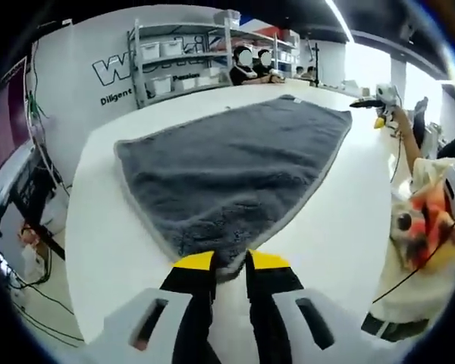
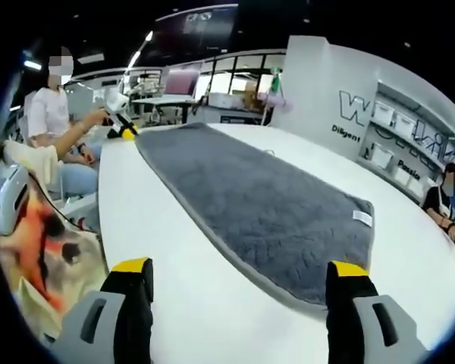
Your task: Fold the towel on the table until its edges align and the towel forms a compact rectangular stack.
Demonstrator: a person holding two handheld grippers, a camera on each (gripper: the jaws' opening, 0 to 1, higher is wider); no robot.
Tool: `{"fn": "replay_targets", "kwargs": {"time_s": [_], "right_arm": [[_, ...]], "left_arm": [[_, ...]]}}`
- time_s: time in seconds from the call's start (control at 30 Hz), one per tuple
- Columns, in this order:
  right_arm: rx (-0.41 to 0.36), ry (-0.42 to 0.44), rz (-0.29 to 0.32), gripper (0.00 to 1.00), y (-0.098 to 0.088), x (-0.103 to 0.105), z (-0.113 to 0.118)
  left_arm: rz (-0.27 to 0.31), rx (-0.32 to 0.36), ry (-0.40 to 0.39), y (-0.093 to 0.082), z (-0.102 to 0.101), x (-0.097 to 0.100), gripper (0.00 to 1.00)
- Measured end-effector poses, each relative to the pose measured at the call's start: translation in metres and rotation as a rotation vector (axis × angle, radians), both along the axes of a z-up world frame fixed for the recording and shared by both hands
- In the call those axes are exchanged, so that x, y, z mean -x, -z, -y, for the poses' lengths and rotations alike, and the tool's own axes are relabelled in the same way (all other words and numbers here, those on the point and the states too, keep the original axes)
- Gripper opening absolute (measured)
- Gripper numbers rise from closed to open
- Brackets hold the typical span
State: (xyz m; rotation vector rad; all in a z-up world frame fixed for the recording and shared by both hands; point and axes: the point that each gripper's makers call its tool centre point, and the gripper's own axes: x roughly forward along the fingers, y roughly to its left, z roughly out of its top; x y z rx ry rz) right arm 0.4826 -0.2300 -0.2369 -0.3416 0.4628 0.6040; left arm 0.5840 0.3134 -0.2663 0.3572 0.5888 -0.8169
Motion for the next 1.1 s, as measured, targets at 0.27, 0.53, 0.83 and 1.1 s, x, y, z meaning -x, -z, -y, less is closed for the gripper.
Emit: {"fn": "replay_targets", "kwargs": {"time_s": [0.27,0.53,0.83,1.1], "right_arm": [[-0.006,0.004,0.004,0.96,0.0,0.002,0.002],[-0.005,0.016,0.015,0.92,-0.002,0.008,0.015],[0.122,0.082,0.049,0.68,-0.009,0.005,0.056],[0.314,0.132,0.048,0.49,0.001,-0.004,0.089]], "left_arm": [[0.012,-0.079,0.009,-0.001,0.001,0.003,0.05],[-0.01,-0.092,0.005,0.0,-0.001,0.005,0.05],[-0.02,-0.081,0.006,0.001,-0.001,0.003,0.05],[-0.018,-0.084,0.006,0.002,-0.001,0.001,0.05]]}}
